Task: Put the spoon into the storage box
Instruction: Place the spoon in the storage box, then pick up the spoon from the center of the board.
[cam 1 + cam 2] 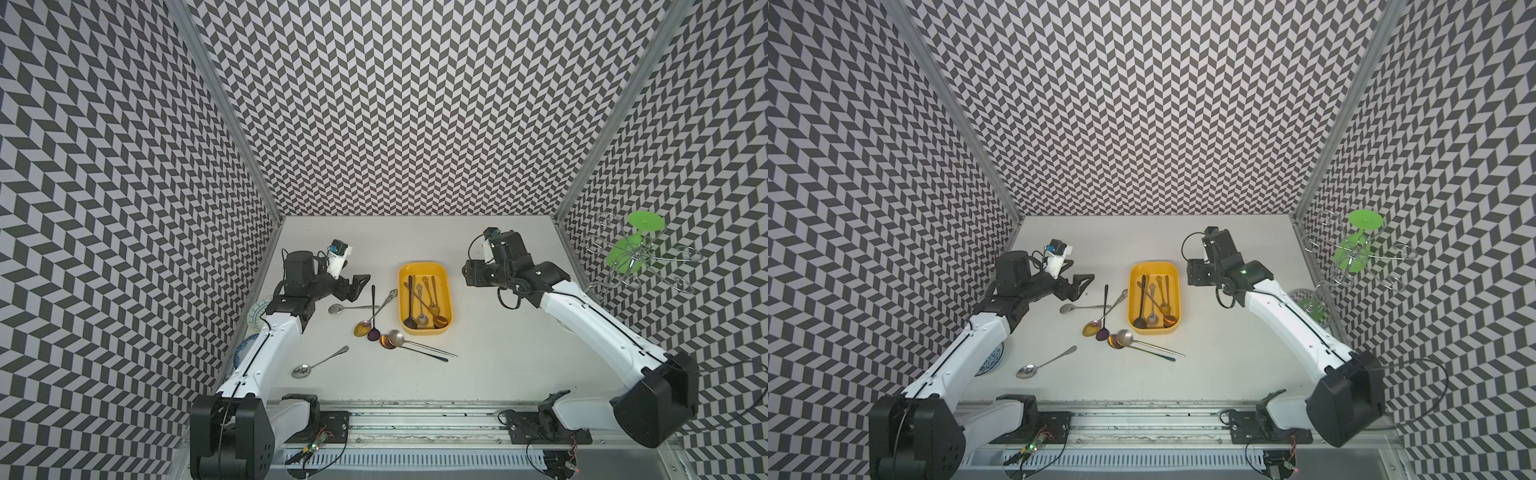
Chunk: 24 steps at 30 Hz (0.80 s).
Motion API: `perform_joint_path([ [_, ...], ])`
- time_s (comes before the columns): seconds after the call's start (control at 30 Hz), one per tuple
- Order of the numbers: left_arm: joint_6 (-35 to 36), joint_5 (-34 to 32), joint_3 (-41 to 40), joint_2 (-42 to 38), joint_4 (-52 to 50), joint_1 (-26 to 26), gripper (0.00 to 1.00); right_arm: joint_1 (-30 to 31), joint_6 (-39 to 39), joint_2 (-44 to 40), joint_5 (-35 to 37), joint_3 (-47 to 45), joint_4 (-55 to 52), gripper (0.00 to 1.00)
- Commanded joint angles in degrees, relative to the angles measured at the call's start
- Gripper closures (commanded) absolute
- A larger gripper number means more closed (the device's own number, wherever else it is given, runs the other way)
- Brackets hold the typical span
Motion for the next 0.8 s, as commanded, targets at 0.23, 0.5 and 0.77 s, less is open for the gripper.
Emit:
perform_joint_path([
  [0.23, 0.4, -1.1, 2.8, 6.0, -2.2, -3.0, 0.08, -0.5, -10.6, -12.9, 0.7, -12.0, 13.9, 0.18],
  [0.5, 1.0, -2.5, 5.1, 11.9, -3.9, -4.9, 0.14, -0.2, -13.3, -25.3, 5.6, -21.0, 21.3, 0.05],
  [0.77, 4.8, -9.1, 5.5, 16.1, -6.2, -9.3, 0.22, 1.1, -14.8, -38.4, 13.8, -30.7, 28.2, 0.00],
])
